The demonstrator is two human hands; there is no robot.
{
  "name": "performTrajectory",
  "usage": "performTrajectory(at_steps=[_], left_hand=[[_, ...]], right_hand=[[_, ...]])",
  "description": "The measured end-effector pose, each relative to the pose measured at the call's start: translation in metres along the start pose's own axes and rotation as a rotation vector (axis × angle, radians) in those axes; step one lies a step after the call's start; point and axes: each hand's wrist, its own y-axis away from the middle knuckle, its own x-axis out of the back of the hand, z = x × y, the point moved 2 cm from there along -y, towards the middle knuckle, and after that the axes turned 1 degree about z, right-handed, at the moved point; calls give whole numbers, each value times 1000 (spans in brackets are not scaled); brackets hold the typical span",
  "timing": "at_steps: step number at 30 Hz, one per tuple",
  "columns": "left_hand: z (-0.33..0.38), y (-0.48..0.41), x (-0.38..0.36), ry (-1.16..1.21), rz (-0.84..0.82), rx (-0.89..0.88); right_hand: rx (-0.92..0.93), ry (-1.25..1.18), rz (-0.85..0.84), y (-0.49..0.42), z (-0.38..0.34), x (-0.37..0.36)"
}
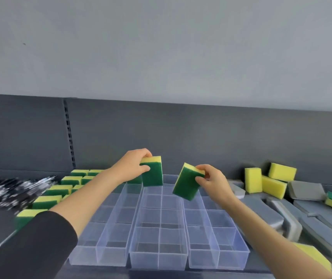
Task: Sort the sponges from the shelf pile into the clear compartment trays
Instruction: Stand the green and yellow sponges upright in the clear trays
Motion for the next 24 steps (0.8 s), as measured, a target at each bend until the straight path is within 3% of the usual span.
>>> performTrajectory(at_steps=[13, 24], left_hand=[[-135, -7, 38, -113, -53, 136], [-168, -33, 18, -74, -113, 89]], right_hand=[[-38, -30, -84, -58, -45, -127], [-49, 109, -185, -81, -45, -184]])
